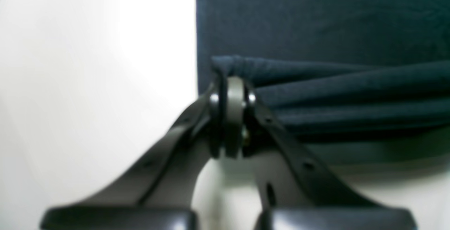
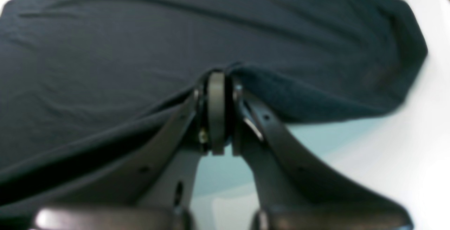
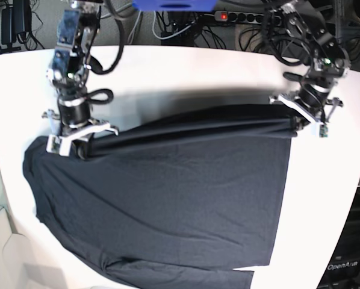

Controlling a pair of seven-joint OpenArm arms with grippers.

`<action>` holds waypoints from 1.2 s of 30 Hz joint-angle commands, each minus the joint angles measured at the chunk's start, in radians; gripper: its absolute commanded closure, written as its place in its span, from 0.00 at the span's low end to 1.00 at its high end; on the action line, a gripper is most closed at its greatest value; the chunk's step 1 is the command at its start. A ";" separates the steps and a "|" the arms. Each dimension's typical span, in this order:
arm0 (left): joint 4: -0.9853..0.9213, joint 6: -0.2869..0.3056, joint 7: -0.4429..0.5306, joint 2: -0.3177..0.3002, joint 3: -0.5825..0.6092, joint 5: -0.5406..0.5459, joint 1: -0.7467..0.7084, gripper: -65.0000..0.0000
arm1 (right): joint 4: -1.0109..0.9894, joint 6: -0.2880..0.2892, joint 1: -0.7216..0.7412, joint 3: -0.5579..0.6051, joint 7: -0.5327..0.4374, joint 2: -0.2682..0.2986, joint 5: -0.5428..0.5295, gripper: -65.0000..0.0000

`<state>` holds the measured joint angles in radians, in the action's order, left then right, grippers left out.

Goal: Fold the T-shirt properly

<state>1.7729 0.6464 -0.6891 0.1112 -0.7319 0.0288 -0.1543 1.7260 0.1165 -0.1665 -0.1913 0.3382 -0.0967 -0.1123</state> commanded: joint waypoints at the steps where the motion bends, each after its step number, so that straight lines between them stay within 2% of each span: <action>1: 0.008 -0.007 0.018 -0.006 -0.001 0.010 0.012 1.00 | 0.001 0.005 0.023 0.006 -0.026 0.013 0.000 1.00; 17: -0.101 -0.007 0.019 -0.044 0.001 -0.010 0.120 1.00 | -0.235 0.005 0.178 0.051 -0.026 0.073 0.000 1.00; 23: -0.126 -0.007 0.024 -0.046 0.001 -0.022 0.164 1.00 | -0.243 0.005 0.206 0.052 -0.026 0.074 0.000 1.00; 34: -0.130 -0.007 0.029 -0.044 0.001 -0.022 0.161 1.00 | -0.245 0.005 0.209 0.052 -0.026 0.085 0.000 1.00; 36: -0.147 -0.007 0.029 -0.043 0.001 -0.022 0.160 1.00 | -0.245 0.005 0.193 0.051 -0.026 0.085 0.000 0.95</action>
<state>1.6123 0.6430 -0.6804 0.0731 -0.7296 -0.0032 -0.0032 1.4639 0.1169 0.0174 -0.1371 0.3382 -0.0162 -0.1123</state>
